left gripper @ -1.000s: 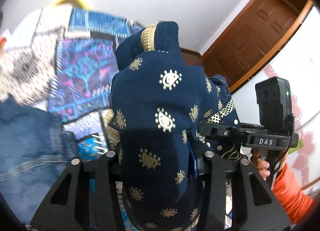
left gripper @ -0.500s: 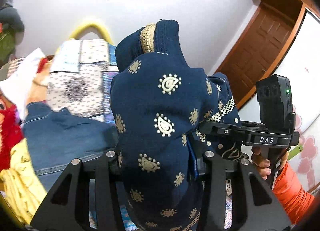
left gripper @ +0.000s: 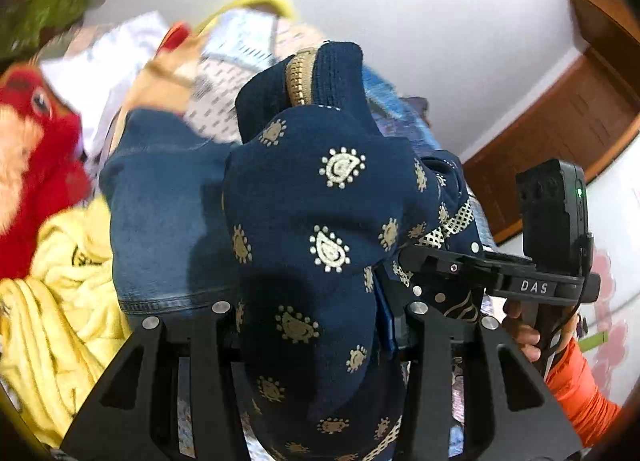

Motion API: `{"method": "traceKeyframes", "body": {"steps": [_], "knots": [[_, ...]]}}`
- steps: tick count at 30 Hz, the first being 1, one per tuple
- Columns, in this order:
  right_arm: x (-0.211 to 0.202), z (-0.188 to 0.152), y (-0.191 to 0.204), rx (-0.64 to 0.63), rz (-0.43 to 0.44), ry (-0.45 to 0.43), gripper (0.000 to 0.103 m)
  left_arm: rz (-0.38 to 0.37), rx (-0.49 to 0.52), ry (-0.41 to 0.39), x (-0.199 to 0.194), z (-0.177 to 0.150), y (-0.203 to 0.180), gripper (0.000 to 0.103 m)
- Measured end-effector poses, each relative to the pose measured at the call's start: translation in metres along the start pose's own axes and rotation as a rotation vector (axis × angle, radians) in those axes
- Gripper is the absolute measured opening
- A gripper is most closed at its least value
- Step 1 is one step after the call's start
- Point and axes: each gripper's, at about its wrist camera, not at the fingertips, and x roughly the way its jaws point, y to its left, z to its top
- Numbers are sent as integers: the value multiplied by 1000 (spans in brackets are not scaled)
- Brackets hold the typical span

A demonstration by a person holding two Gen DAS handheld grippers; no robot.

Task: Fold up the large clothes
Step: 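Lift the bundle with both tools and set it down on the quilt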

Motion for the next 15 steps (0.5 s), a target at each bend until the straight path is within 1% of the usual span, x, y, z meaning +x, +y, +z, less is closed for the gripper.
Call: {"method": "traceKeyframes", "body": {"steps": [2, 3, 5, 6, 7, 9, 10, 11, 13, 15], "knots": [[26, 1, -9, 7, -11, 20, 28, 9, -38, 33, 17, 2, 18, 45], [40, 2, -13, -3, -30, 35, 28, 12, -53, 50, 26, 1, 26, 46], [57, 4, -17, -36, -71, 54, 29, 17, -71, 60, 41, 1, 41, 50], [63, 5, -20, -50, -84, 57, 30, 14, -80, 56, 43, 2, 45, 53], [67, 8, -22, -54, -89, 54, 33, 5, -91, 52, 45, 2, 51, 57], [68, 11, -30, -39, -87, 43, 40, -15, -120, 54, 45, -1, 56, 62], [67, 10, -33, -36, -100, 43, 52, -9, -129, 58, 45, -3, 57, 70], [66, 11, -35, -40, -128, 42, 64, 18, -141, 62, 42, -7, 56, 72], [59, 7, -36, -76, -177, 40, 73, 44, -117, 58, 36, -15, 52, 74], [50, -1, -32, -121, -201, 42, 73, 79, -77, 59, 29, -22, 43, 76]]}}
